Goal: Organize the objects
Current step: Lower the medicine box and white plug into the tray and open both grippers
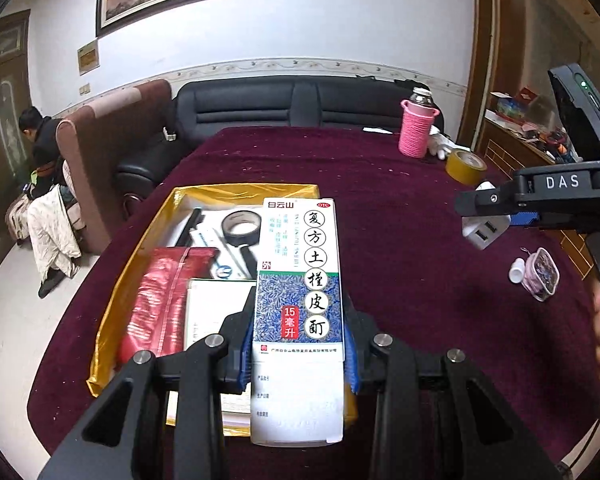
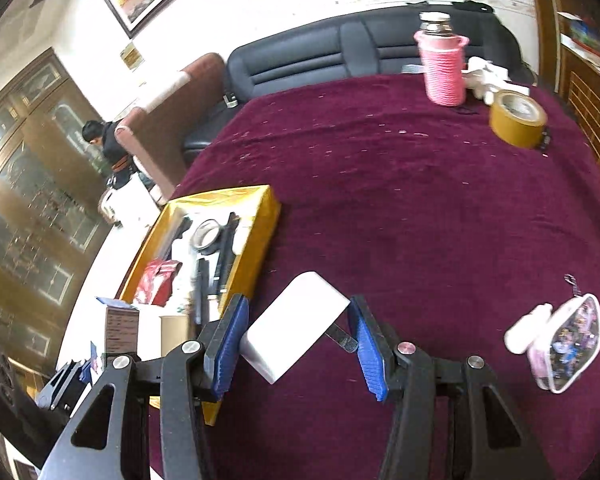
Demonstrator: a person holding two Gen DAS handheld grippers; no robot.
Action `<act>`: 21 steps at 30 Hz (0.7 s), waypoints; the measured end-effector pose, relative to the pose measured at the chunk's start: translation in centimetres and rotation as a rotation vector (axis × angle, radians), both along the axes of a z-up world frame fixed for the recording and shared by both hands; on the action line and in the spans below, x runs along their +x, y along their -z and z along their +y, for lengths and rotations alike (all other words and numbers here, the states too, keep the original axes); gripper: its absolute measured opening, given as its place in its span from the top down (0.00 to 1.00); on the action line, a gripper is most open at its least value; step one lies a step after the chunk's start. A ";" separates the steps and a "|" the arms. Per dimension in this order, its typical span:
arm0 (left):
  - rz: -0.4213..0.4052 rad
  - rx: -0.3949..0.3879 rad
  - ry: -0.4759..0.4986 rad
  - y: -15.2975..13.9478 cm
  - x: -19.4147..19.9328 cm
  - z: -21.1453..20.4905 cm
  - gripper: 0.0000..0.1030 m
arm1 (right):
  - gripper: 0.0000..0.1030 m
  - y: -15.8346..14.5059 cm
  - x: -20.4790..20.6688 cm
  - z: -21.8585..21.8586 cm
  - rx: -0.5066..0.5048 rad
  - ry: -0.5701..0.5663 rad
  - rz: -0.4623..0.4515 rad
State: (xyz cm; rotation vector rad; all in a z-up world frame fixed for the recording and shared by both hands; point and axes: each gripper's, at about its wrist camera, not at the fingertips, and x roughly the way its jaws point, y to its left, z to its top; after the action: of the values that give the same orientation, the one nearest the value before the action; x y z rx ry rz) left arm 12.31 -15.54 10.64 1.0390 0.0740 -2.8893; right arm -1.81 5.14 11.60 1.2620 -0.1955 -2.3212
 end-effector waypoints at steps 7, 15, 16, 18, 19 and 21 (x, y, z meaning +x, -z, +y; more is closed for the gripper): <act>-0.014 0.039 -0.044 -0.1 -0.7 -4.7 0.68 | 0.45 0.1 -0.1 -4.8 -0.002 -0.076 -0.002; -0.020 0.022 -0.097 -1.4 -3.9 -9.6 0.68 | 0.45 0.9 -1.3 -9.5 -0.017 -0.137 -0.021; -0.030 0.018 -0.100 -1.3 -4.8 -10.1 0.68 | 0.45 1.2 -1.6 -10.2 -0.016 -0.146 -0.025; -0.064 0.022 -0.096 -0.8 -6.9 -11.0 0.68 | 0.45 1.6 -2.1 -11.4 -0.017 -0.159 -0.031; -0.081 0.026 -0.095 -0.4 -7.9 -11.3 0.68 | 0.45 1.9 -2.4 -12.1 -0.012 -0.167 -0.031; -0.115 0.024 -0.095 0.4 -9.9 -11.9 0.68 | 0.45 2.6 -2.8 -13.2 0.004 -0.177 -0.029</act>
State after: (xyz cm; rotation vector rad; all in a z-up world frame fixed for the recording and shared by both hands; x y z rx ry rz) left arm 2.39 -27.47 10.21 1.1693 0.1479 -2.7453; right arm -4.57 -8.04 9.01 1.2616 -0.0848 -2.1553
